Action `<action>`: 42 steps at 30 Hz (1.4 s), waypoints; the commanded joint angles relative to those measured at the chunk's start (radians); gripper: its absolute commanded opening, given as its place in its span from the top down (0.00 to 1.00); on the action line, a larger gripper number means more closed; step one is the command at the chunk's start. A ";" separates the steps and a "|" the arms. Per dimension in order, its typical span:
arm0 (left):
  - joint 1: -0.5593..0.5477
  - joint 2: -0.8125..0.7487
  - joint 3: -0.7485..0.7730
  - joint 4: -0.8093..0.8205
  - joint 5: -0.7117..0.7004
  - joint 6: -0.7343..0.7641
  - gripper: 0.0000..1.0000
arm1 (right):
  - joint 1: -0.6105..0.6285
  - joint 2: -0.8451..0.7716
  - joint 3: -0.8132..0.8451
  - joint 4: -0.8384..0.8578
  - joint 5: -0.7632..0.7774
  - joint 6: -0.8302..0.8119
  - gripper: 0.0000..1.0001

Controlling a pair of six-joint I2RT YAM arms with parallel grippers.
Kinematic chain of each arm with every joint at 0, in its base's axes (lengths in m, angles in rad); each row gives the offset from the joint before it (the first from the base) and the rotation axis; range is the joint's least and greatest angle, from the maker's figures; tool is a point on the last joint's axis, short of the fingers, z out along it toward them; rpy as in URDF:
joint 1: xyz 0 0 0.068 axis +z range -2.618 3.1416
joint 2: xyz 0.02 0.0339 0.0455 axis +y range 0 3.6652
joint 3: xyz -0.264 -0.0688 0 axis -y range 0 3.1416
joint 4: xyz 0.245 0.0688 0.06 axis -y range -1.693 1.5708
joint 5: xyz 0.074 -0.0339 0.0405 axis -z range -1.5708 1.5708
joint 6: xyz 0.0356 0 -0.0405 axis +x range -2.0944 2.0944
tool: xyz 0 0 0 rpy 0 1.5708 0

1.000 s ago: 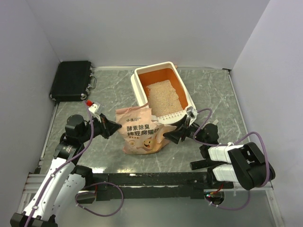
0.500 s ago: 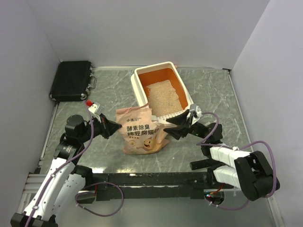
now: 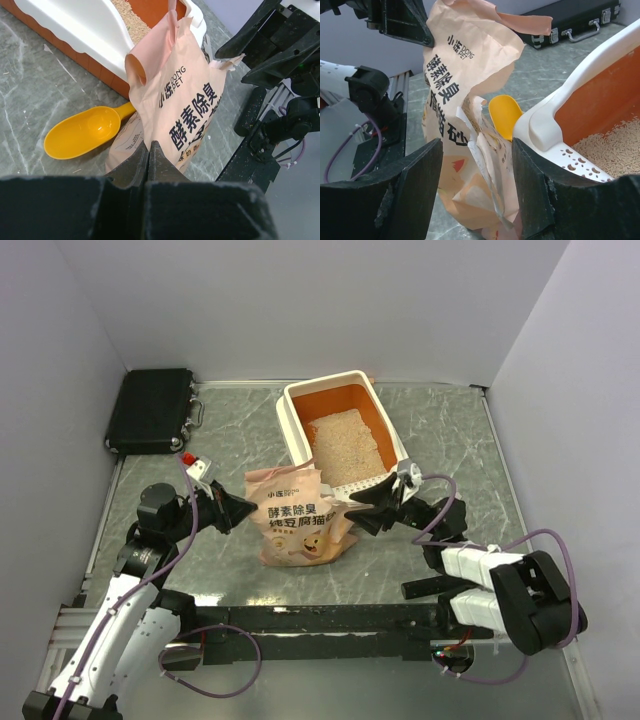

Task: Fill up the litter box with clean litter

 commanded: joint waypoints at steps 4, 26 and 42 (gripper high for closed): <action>0.007 -0.014 0.013 0.078 0.020 0.000 0.99 | -0.003 0.055 0.026 0.202 -0.009 0.009 0.38; 0.004 0.026 0.097 -0.049 0.087 -0.061 0.99 | -0.035 -0.190 0.017 -0.053 -0.290 0.732 1.00; 0.006 0.233 0.228 -0.468 0.100 -0.304 0.99 | -0.052 -0.721 -0.100 -1.277 -0.193 0.678 1.00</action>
